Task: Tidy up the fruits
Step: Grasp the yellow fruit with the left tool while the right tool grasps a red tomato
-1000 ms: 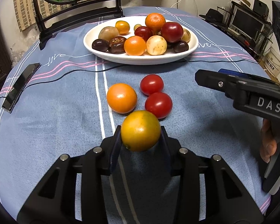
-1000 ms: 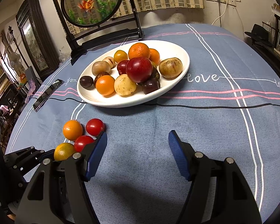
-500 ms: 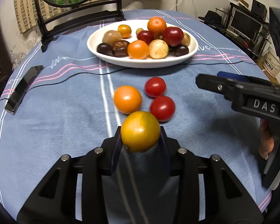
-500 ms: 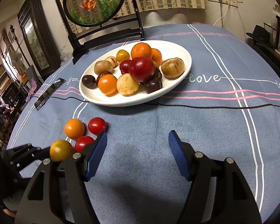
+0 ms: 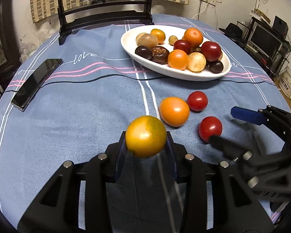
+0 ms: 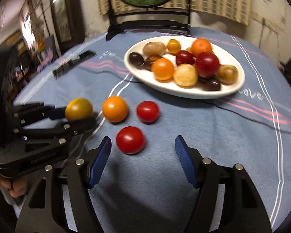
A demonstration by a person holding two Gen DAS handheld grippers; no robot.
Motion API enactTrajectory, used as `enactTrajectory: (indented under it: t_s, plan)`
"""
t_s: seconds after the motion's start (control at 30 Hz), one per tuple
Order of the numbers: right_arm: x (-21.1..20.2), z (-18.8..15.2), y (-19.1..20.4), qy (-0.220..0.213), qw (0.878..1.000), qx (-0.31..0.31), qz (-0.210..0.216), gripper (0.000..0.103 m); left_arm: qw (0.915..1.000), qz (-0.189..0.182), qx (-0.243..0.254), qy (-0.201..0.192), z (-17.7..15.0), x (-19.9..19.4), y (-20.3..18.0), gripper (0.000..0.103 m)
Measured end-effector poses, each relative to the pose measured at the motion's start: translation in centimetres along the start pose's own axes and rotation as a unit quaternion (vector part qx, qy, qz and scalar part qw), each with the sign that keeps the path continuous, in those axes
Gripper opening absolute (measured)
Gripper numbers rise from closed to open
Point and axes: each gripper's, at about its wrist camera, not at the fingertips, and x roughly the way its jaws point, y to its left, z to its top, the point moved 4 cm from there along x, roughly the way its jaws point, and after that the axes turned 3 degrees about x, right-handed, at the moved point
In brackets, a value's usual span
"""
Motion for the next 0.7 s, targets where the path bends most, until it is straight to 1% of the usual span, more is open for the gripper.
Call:
enactTrajectory:
  t_s: [0.03, 0.13, 0.17, 0.27, 0.3, 0.43, 0.7]
  plan:
    - [0.5, 0.0, 0.3, 0.009, 1.000, -0.009, -0.012, 0.068, 1.0000, -0.003, -0.001, 0.000, 0.0, 0.0, 0.0, 0.039]
    - [1.4, 0.1, 0.5, 0.024, 0.999, -0.013, -0.022, 0.053, 0.9999, -0.011, -0.007, 0.001, -0.1, 0.1, 0.2, 0.039]
    - [1.7, 0.2, 0.5, 0.026, 0.999, -0.009, -0.021, 0.051, 0.9998, -0.014, -0.010, 0.002, -0.1, 0.2, 0.2, 0.039]
    - [2.0, 0.4, 0.8, 0.020, 1.000, -0.010, -0.021, 0.040, 0.9996, -0.021, -0.018, 0.006, -0.2, 0.3, 0.4, 0.039]
    - [2.0, 0.4, 0.9, 0.019, 1.000, -0.012, -0.020, 0.034, 0.9996, -0.020, -0.017, 0.006, -0.2, 0.3, 0.4, 0.039]
    - [1.9, 0.4, 1.2, 0.018, 0.999, -0.015, -0.028, 0.033, 0.9997, -0.018, -0.014, 0.007, -0.2, 0.3, 0.3, 0.039]
    - [-0.6, 0.2, -1.3, -0.001, 0.999, 0.023, -0.026, 0.033, 0.9999, -0.011, -0.002, 0.006, -0.1, 0.1, -0.3, 0.039]
